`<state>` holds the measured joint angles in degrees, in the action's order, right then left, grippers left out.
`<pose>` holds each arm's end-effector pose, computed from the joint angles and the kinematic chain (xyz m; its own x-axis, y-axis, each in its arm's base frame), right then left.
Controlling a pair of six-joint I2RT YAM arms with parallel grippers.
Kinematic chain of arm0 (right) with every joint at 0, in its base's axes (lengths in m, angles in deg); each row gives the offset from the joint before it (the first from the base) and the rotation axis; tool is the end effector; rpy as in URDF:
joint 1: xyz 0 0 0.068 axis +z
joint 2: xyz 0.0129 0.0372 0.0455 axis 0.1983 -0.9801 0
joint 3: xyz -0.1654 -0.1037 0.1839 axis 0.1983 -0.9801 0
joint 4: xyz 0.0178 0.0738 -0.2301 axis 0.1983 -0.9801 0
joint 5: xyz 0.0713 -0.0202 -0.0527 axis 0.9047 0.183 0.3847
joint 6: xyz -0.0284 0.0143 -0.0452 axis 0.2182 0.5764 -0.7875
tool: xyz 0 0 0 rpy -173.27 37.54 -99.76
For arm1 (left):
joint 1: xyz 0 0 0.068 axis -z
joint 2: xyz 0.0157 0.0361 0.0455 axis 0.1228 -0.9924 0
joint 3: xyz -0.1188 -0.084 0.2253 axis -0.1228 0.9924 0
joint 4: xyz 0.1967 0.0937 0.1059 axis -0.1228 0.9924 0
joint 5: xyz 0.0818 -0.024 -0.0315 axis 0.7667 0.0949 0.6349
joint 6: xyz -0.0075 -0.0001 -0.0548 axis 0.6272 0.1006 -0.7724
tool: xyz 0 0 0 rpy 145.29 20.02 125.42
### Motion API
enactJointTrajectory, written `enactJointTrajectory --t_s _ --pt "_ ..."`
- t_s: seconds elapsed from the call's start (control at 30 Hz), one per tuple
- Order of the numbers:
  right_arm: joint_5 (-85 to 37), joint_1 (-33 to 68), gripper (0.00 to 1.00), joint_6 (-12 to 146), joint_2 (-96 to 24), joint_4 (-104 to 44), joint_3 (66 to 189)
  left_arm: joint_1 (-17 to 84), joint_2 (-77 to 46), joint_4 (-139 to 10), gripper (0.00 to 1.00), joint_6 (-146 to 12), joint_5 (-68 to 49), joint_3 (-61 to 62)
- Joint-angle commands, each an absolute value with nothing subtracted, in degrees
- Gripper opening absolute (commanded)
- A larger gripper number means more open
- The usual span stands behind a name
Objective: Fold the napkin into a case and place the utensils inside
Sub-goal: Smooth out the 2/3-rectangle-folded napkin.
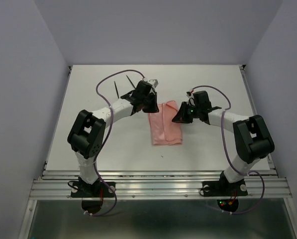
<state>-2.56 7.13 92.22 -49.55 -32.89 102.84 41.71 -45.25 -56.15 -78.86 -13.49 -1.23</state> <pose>0.2958 0.1185 0.1819 -0.9014 0.1889 -0.3897 -0.1317 0.7377 0.6622 0.3235 -0.2332 0.2267 -0.7418 0.0471 -0.6690 0.4360 0.7919 -0.4276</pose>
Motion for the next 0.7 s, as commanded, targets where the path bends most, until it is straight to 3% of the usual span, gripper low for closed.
enactJointTrajectory --t_s 0.0,0.3,0.67 --pt "1.0 4.7 0.17 94.1 -54.0 -27.0 108.8 42.4 -45.3 -57.3 0.02 -79.9 -14.9 -6.1" --pt "4.4 1.0 0.15 95.7 -64.7 -23.7 114.6 43.4 -56.9 -57.5 0.01 -80.2 -16.1 -16.5" --pt "6.4 1.0 0.15 97.0 -64.4 -19.0 106.4 43.3 -65.9 -53.4 0.0 -81.7 -14.3 -20.9"
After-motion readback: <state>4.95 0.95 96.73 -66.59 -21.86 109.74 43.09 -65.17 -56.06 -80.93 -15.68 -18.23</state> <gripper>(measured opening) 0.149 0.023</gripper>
